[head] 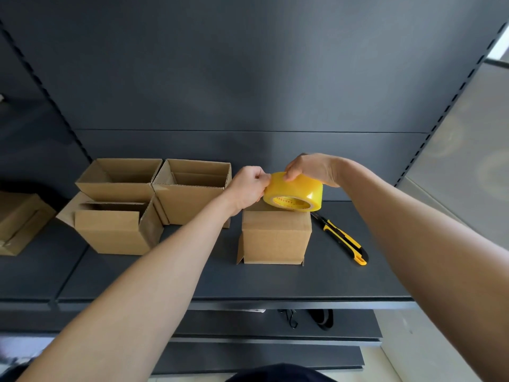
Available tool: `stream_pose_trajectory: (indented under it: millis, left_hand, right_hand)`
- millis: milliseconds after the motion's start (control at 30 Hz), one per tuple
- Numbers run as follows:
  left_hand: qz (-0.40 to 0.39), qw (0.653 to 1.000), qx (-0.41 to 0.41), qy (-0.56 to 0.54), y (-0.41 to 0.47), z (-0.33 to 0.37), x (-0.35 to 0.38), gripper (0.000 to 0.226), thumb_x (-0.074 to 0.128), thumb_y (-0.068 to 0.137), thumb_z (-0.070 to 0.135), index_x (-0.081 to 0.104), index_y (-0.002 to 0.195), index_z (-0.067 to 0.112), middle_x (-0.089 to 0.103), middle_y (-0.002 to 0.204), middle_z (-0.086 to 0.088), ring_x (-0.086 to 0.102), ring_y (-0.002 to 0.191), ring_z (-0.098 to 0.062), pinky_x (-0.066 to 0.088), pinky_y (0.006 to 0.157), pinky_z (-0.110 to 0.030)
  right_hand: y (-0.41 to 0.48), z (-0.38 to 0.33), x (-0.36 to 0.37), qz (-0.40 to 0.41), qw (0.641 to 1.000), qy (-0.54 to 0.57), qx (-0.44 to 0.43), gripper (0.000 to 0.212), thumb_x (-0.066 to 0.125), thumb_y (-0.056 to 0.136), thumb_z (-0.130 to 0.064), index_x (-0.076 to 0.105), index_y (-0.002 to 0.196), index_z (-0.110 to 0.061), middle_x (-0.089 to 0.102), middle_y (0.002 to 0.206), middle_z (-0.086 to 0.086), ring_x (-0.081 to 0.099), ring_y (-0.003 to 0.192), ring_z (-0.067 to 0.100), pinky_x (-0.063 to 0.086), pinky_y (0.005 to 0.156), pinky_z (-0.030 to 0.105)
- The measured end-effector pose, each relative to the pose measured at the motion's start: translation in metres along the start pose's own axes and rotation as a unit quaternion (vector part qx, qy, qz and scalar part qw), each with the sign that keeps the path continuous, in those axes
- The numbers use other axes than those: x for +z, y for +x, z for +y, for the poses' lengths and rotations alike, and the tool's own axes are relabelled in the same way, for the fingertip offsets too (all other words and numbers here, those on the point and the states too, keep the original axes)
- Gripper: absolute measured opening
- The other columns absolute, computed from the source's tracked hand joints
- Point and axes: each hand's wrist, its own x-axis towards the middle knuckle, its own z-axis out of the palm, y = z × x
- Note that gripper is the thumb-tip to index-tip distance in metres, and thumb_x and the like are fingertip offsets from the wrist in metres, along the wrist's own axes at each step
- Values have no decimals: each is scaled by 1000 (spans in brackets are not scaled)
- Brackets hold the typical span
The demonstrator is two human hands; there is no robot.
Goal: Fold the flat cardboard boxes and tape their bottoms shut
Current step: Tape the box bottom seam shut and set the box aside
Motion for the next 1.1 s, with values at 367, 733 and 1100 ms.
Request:
stream_pose_trajectory:
  millis: [367,733,1100]
  left_hand:
    - [67,991,29,-111,-4,-1,2,34,44,96,14,46,63,10,45,55,-4,41,47,-13,36,49,-25]
    - [-56,995,-58,66,-10,-47,-2,19,62,80,-2,56,81,16,58,82,0,53,74,-11,44,65,-19]
    - [-93,983,-14,159,0,-52,-3,18,69,81,5,57,82,18,59,88,0,55,82,-12,45,72,-18]
  right_hand:
    - [3,-3,0,67,998,-17,6,42,61,87,-29,59,124,-10,58,124,10,53,113,29,41,96,39]
    - [1,-3,3,103,994,33,18,41,56,91,-24,54,129,-8,52,127,12,48,105,26,38,87,33]
    - [-11,-13,-1,59,997,40,5,20,53,93,-26,57,107,-12,57,108,9,53,94,25,40,81,34]
